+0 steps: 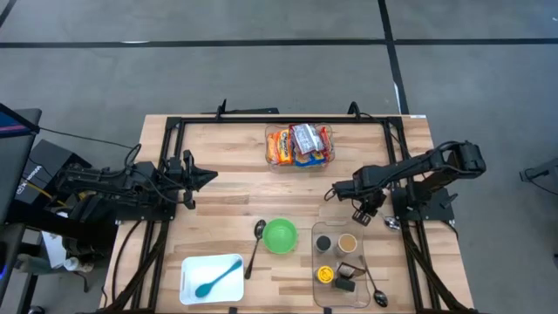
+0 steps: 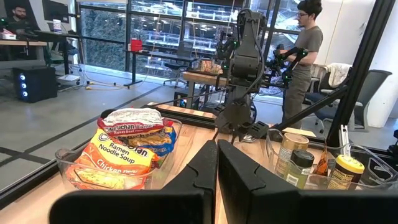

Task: Pick & Place Food Item
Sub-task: Put the silver spoon into the white bin

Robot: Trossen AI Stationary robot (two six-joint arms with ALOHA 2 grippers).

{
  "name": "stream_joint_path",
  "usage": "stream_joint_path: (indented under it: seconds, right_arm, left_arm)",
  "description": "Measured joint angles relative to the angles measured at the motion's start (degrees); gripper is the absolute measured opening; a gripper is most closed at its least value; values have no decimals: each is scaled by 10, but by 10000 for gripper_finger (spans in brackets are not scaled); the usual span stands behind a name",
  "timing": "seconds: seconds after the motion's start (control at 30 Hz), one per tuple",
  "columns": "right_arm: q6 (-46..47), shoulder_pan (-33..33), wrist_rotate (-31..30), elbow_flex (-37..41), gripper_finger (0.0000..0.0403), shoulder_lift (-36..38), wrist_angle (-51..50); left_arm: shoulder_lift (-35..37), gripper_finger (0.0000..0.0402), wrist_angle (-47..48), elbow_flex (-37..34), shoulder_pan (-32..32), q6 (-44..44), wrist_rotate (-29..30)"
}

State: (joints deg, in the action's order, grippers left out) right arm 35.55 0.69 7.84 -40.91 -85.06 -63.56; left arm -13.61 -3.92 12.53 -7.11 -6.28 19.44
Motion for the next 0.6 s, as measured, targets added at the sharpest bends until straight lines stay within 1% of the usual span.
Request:
stream_joint_path:
  seconds: [0.23,0.43,0.6]
  right_arm:
    - [-2,-9,12,29,100,0,0]
    - [-14,-8,44,56,100,0,52]
    - [-16,-8,43,61,100,0,56]
  left_arm:
    - [0,8,0,0,0,0,0]
    - [0,8,0,0,0,0,0]
    - [0,8,0,0,0,0,0]
